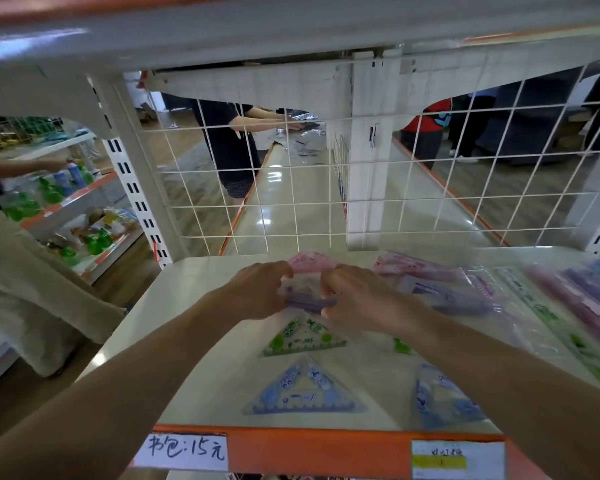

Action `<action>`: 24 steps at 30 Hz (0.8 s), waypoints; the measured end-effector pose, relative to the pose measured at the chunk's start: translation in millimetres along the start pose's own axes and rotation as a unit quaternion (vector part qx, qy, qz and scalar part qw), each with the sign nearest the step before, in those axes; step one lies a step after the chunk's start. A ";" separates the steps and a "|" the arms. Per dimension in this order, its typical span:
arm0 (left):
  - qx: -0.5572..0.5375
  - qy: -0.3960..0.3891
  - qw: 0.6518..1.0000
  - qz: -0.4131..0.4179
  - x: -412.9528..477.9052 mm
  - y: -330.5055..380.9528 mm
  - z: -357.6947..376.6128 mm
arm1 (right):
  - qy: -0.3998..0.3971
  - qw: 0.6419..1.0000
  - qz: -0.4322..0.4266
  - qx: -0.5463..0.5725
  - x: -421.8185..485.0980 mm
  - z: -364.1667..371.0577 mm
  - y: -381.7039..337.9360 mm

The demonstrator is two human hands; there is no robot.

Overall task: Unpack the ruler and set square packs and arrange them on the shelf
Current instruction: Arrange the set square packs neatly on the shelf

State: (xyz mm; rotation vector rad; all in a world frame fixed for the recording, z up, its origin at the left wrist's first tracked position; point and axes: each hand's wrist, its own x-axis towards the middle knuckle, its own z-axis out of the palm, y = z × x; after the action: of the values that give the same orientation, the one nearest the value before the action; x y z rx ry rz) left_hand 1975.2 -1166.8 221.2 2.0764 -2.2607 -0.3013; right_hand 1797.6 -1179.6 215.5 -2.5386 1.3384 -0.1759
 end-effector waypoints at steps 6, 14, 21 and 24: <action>-0.004 0.010 1.000 -0.001 -1.5 1.8 3.9 | 0.006 0.999 -0.023 -0.037 5.9 -3.7 6.6; -0.043 0.013 0.999 -0.001 -6.4 -1.8 2.9 | -0.001 0.999 -0.038 -0.035 14.0 -0.7 15.6; -0.038 0.017 0.999 0.029 -5.2 -4.5 -0.9 | -0.008 0.999 -0.028 -0.028 13.0 -1.5 13.8; -0.039 0.011 0.999 0.029 -3.3 -7.2 -0.6 | -0.011 0.999 -0.026 -0.031 12.9 -1.8 13.7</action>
State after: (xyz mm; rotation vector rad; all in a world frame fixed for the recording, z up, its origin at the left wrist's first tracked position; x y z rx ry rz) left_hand 1982.8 -1164.1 220.8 1.9634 -2.2541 -0.3550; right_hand 1793.6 -1197.9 213.1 -2.6201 1.2910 -0.1170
